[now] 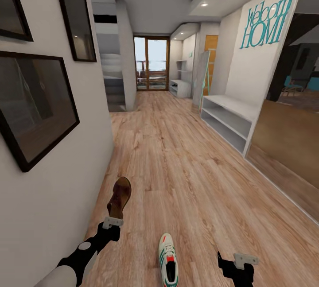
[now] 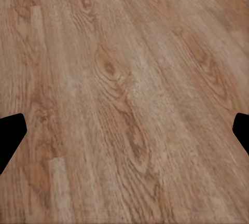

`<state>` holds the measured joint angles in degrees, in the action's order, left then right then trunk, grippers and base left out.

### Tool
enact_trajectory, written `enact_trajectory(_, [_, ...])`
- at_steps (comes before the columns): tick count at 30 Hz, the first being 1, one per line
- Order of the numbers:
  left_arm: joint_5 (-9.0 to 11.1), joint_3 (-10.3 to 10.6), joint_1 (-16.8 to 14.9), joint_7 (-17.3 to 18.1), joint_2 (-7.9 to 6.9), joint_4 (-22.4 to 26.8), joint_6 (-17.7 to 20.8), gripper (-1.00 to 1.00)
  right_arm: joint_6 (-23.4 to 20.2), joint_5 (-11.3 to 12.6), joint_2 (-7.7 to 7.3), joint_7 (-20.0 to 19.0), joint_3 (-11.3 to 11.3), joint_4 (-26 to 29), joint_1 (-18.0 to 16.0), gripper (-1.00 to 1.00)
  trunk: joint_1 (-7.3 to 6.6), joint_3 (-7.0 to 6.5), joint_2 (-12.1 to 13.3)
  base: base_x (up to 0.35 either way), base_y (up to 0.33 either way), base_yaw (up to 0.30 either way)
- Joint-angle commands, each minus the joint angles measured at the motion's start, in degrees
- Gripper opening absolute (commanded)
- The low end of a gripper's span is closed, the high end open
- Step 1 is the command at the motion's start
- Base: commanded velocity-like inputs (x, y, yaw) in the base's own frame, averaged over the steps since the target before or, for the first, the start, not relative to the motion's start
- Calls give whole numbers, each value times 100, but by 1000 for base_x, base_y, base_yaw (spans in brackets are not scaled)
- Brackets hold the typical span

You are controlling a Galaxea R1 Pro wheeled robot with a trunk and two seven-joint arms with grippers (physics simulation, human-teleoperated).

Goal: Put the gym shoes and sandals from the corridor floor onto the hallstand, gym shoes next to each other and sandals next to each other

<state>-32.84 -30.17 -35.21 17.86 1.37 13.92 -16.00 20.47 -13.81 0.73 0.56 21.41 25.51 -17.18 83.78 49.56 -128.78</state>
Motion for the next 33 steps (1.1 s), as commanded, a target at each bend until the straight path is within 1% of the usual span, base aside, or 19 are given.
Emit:
enact_trajectory(1, [-61,-50,-4,25,4,5,-18,-100,18,-60,6,6,38,-2,-5,100,-1,5,-2,109,4,-2])
enact_trajectory(9, [-56,-50,-8,20,4,5,-18,-100,20,-60,6,6,38,-2,-5,100,-1,5,-2,213,50,-1])
enact_trajectory(33, [-56,-45,-13,23,5,27,-20,-100,20,-54,9,-1,32,-9,-5,100,-1,14,-2,29,28,12])
